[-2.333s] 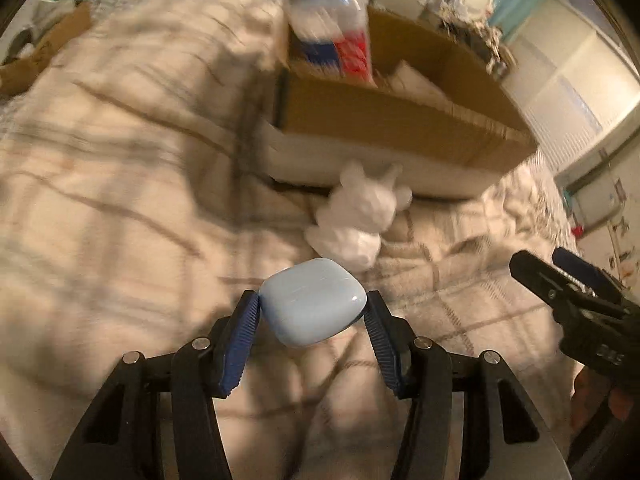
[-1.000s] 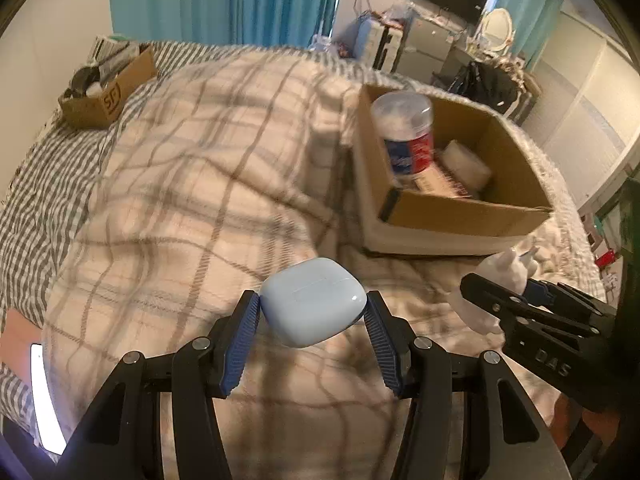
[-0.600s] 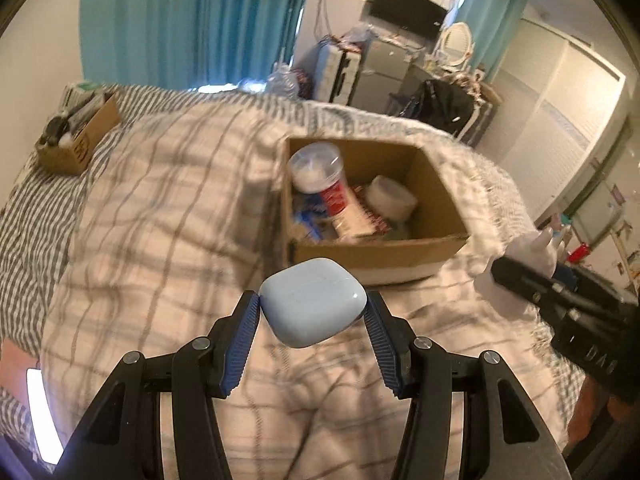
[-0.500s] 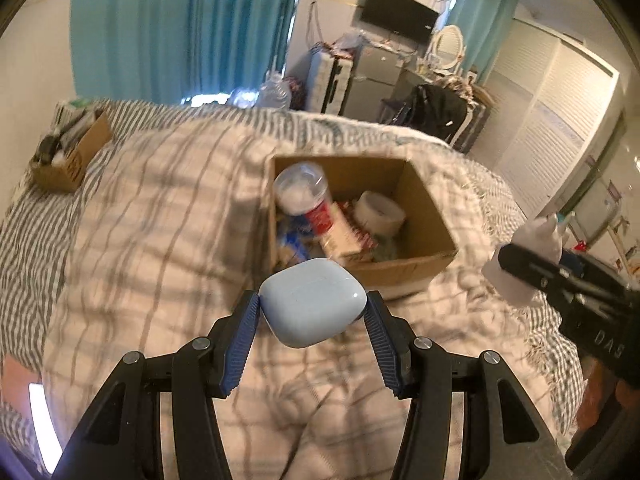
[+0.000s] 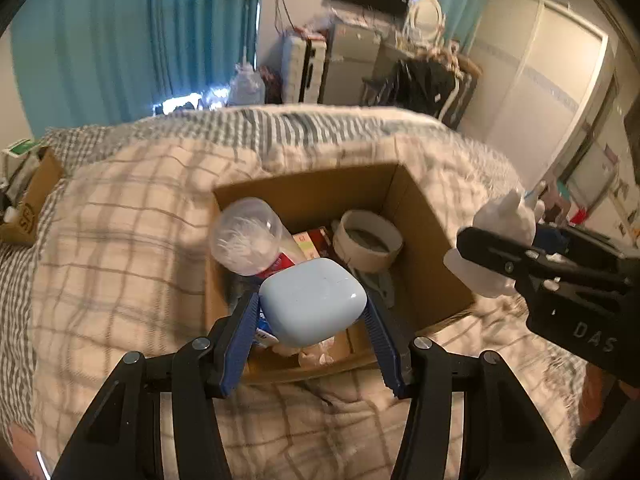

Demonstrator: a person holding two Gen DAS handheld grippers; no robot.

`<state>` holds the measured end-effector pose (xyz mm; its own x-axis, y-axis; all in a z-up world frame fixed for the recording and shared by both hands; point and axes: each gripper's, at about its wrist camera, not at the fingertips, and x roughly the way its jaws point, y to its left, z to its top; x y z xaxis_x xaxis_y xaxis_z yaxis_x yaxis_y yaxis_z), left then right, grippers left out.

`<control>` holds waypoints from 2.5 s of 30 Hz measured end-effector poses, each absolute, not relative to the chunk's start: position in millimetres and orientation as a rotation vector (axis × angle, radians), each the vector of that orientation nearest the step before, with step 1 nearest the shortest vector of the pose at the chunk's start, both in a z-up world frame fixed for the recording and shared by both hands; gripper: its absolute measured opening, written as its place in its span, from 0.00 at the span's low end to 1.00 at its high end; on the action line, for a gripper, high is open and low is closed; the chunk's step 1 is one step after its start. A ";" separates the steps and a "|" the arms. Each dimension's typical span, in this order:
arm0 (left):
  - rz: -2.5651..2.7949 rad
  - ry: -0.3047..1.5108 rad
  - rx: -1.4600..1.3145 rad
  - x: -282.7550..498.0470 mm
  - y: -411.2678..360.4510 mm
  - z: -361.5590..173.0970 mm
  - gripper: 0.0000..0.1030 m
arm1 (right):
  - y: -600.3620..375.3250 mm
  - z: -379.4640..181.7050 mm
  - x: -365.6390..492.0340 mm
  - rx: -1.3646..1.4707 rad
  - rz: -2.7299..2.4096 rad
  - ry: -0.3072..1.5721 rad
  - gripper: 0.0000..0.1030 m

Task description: Organize objects

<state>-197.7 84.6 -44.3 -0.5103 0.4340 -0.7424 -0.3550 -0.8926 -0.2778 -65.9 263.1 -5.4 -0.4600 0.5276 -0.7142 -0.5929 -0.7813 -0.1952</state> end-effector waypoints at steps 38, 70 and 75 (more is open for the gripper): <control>2.614 -0.240 -0.884 -122.1 1.8 77.3 1.00 | 160.4 107.2 9.3 -0.753 2.242 -0.050 0.81; 2.751 -0.183 -0.812 -79.8 30.4 -21.2 1.00 | 193.7 -4.6 36.3 -0.602 2.197 -0.139 1.00; 2.750 -0.165 -0.819 -80.5 29.6 -21.7 1.00 | 191.9 -6.7 31.6 -0.608 2.188 -0.147 1.00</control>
